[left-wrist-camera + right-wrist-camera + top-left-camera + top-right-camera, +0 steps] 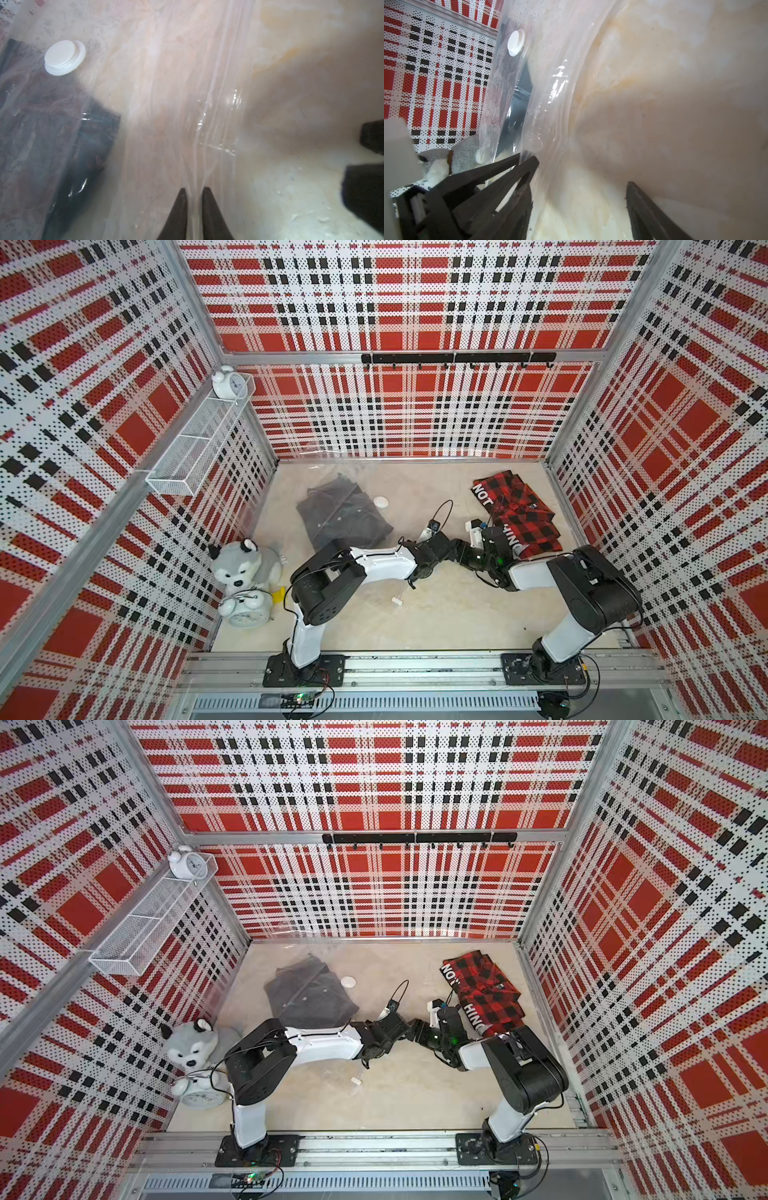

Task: Place the folded shirt into the vacuum bag
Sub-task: Open the vacuum bag at the center of the board.

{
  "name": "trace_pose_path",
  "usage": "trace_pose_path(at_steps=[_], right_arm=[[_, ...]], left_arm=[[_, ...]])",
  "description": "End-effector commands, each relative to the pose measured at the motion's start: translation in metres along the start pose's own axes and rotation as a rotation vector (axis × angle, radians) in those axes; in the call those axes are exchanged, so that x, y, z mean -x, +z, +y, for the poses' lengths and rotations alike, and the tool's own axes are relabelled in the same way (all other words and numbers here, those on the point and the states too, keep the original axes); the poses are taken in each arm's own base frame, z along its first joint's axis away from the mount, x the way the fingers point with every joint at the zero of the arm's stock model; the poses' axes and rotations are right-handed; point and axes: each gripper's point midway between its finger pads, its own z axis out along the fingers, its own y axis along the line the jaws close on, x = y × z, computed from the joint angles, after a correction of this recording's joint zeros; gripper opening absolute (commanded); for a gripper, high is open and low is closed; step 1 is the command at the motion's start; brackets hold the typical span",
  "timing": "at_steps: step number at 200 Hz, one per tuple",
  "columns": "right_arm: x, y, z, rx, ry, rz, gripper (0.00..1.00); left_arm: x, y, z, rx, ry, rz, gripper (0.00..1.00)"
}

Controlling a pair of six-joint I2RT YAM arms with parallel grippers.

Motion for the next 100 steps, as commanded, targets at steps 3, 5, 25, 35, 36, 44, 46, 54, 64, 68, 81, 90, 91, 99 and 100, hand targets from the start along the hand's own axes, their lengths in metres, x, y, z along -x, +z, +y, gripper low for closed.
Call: trace_pose_path(at_steps=[3, 5, 25, 35, 36, 44, 46, 54, 64, 68, 81, 90, 91, 99, 100], right_arm=[[-0.021, 0.009, -0.013, -0.04, 0.043, 0.068, 0.73], [-0.021, 0.01, -0.011, -0.037, 0.041, 0.068, 0.73], [-0.023, 0.02, -0.004, -0.026, 0.033, 0.084, 0.7], [-0.023, 0.025, 0.0, -0.017, 0.033, 0.087, 0.69], [-0.023, 0.025, 0.001, -0.015, 0.033, 0.088, 0.69], [-0.023, 0.029, 0.005, 0.0, 0.035, 0.091, 0.68], [-0.022, 0.03, 0.006, 0.006, 0.036, 0.09, 0.68], [-0.021, 0.033, 0.012, 0.028, 0.039, 0.088, 0.68], [-0.02, 0.037, 0.019, 0.058, 0.042, 0.093, 0.68], [-0.02, 0.039, 0.023, 0.074, 0.041, 0.095, 0.68], [-0.02, 0.045, 0.034, 0.113, 0.035, 0.107, 0.71], [-0.021, 0.049, 0.04, 0.129, 0.033, 0.114, 0.72], [-0.021, 0.049, 0.04, 0.129, 0.032, 0.113, 0.72], [-0.02, 0.052, 0.043, 0.135, 0.037, 0.113, 0.73], [-0.021, 0.053, 0.044, 0.136, 0.037, 0.114, 0.73]], left_arm=[[0.025, -0.018, 0.005, -0.113, -0.095, -0.055, 0.16], [0.025, -0.018, 0.005, -0.12, -0.1, -0.056, 0.15], [0.031, -0.024, 0.011, -0.192, -0.153, -0.069, 0.13], [0.031, -0.026, 0.014, -0.223, -0.171, -0.07, 0.12], [0.031, -0.026, 0.013, -0.226, -0.171, -0.07, 0.12], [0.031, -0.027, 0.016, -0.246, -0.185, -0.072, 0.12], [0.031, -0.027, 0.016, -0.253, -0.188, -0.073, 0.12], [0.03, -0.028, 0.018, -0.27, -0.197, -0.074, 0.12], [0.03, -0.03, 0.022, -0.283, -0.209, -0.078, 0.12], [0.029, -0.03, 0.022, -0.293, -0.212, -0.079, 0.12], [0.029, -0.032, 0.025, -0.309, -0.242, -0.08, 0.12], [0.028, -0.032, 0.027, -0.313, -0.256, -0.08, 0.12], [0.028, -0.032, 0.027, -0.314, -0.256, -0.08, 0.12], [0.027, -0.033, 0.028, -0.322, -0.262, -0.08, 0.12], [0.027, -0.032, 0.028, -0.321, -0.264, -0.079, 0.12]])
